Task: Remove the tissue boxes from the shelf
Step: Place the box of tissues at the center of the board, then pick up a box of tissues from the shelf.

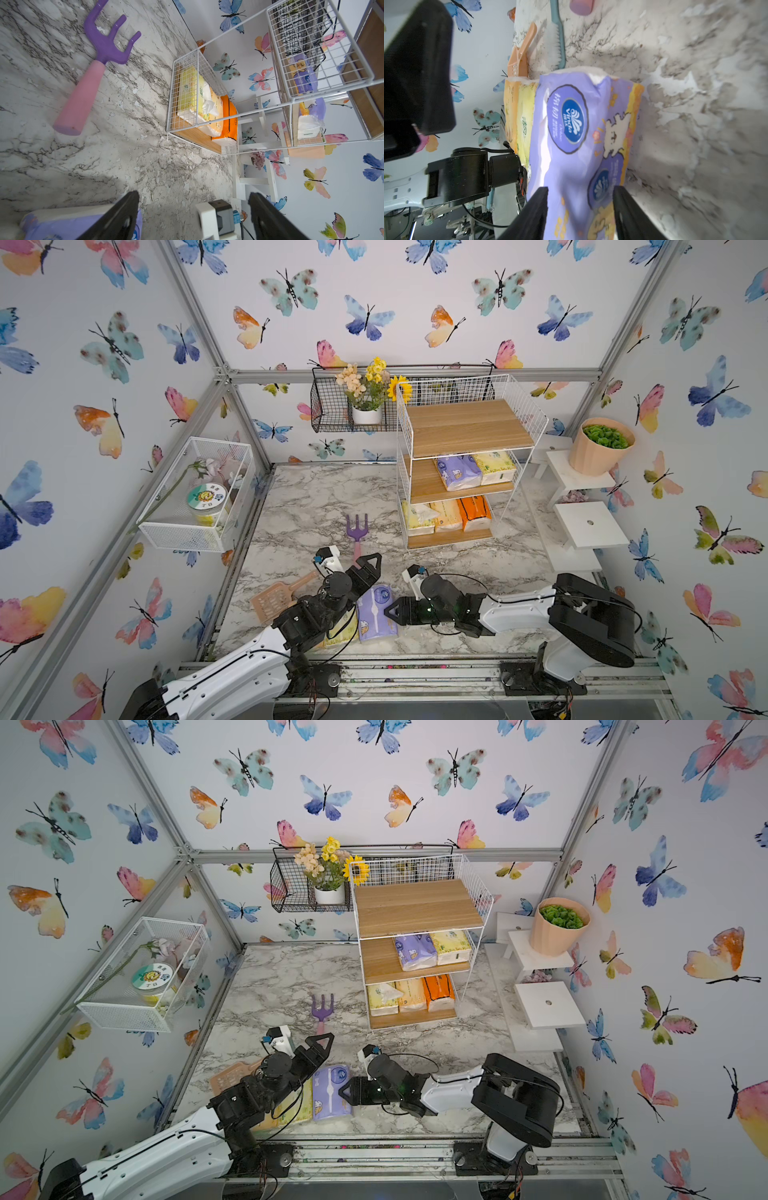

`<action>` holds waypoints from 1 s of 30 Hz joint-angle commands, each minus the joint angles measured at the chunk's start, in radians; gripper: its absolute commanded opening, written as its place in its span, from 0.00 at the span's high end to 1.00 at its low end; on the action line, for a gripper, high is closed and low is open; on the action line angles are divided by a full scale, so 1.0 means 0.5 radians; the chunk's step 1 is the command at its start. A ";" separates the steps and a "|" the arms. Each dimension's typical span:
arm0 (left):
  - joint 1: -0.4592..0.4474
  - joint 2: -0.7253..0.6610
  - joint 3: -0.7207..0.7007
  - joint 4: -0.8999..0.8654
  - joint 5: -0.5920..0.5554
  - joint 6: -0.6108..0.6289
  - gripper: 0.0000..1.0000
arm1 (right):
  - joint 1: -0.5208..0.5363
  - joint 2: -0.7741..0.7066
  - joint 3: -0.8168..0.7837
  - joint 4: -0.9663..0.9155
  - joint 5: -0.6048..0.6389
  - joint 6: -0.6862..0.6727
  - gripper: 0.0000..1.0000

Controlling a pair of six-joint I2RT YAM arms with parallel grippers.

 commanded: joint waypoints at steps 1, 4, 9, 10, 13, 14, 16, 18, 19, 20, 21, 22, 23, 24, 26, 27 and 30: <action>0.011 -0.035 0.025 0.106 0.006 0.088 0.13 | 0.016 -0.338 -0.067 -0.220 0.368 -0.033 0.39; 0.016 -0.044 0.000 0.215 0.038 0.111 0.13 | 0.016 -0.680 -0.075 -0.597 0.713 -0.074 0.38; 0.026 -0.029 -0.023 0.302 0.072 0.110 0.13 | -0.080 -1.123 0.038 -1.082 1.177 -0.161 0.37; 0.027 -0.025 -0.029 0.313 0.078 0.104 0.13 | -0.154 -1.186 0.078 -1.144 1.202 -0.182 0.37; 0.030 -0.018 -0.035 0.332 0.101 0.088 0.13 | -0.433 -1.296 0.171 -1.187 1.123 -0.240 0.40; 0.030 -0.017 -0.036 0.332 0.104 0.088 0.13 | -0.512 -1.313 0.199 -1.159 1.081 -0.263 0.41; 0.029 -0.016 -0.030 0.327 0.114 0.091 0.13 | -0.655 -1.294 0.318 -1.150 1.011 -0.313 0.42; 0.029 -0.014 -0.023 0.312 0.125 0.096 0.13 | -0.747 -1.211 0.475 -1.190 0.970 -0.359 0.44; 0.030 -0.013 -0.019 0.306 0.132 0.100 0.13 | -0.783 -1.155 0.557 -1.210 0.971 -0.371 0.45; 0.029 -0.016 -0.018 0.299 0.135 0.099 0.13 | -0.809 -1.112 0.618 -1.217 0.977 -0.376 0.46; 0.030 -0.021 -0.019 0.296 0.136 0.100 0.13 | -0.833 -1.063 0.684 -1.205 0.971 -0.378 0.48; 0.029 -0.029 -0.019 0.290 0.138 0.099 0.13 | -0.859 -1.017 0.736 -1.179 0.956 -0.382 0.48; 0.029 -0.037 -0.022 0.285 0.138 0.096 0.13 | -0.880 -0.978 0.786 -1.178 0.956 -0.377 0.48; 0.030 -0.051 -0.022 0.278 0.135 0.092 0.13 | -0.899 -0.930 0.842 -1.186 0.957 -0.371 0.48; 0.029 -0.079 -0.029 0.266 0.132 0.091 0.13 | -0.936 -0.851 0.927 -1.193 0.959 -0.342 0.46; 0.029 -0.096 -0.035 0.260 0.133 0.086 0.13 | -0.947 -0.817 0.958 -1.189 0.968 -0.328 0.45; 0.029 -0.134 -0.061 0.259 0.133 0.073 0.13 | -0.977 -0.724 1.052 -1.180 0.978 -0.307 0.45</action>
